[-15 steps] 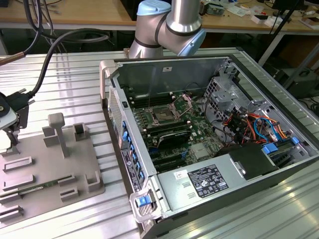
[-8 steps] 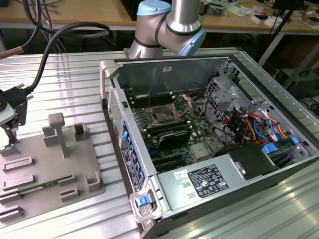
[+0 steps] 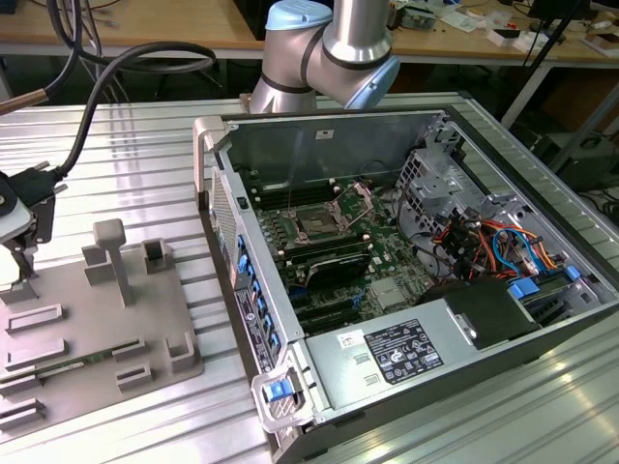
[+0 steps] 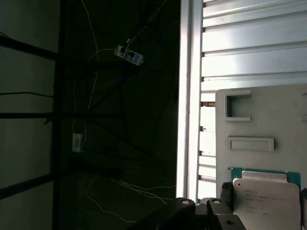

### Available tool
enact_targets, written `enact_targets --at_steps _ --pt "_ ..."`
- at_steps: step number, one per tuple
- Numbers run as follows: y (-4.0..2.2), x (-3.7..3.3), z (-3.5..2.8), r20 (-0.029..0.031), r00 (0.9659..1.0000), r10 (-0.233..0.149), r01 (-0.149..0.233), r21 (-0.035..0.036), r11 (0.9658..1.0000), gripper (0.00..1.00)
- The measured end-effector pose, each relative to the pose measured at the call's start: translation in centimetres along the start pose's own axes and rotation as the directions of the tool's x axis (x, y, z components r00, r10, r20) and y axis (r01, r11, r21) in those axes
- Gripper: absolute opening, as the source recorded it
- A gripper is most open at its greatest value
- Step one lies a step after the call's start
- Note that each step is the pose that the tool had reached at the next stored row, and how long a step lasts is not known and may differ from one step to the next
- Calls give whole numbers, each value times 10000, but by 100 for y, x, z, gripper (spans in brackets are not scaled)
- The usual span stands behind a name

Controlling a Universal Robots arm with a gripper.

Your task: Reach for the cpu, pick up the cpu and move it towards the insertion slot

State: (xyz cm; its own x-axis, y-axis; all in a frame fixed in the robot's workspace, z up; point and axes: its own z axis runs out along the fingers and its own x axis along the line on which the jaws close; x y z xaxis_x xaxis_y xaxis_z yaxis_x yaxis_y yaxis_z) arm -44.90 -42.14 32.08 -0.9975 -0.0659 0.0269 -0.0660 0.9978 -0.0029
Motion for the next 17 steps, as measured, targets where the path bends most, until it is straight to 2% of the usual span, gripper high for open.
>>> enact_targets --at_steps 3,8,17 --pt "-4 -61 -1 -1 10000 0 0 0 10000 55" --pt "-6 -97 -2 0 10000 1 -1 0 10000 55" --pt "-7 -106 -3 -1 10000 1 -1 0 10000 55"
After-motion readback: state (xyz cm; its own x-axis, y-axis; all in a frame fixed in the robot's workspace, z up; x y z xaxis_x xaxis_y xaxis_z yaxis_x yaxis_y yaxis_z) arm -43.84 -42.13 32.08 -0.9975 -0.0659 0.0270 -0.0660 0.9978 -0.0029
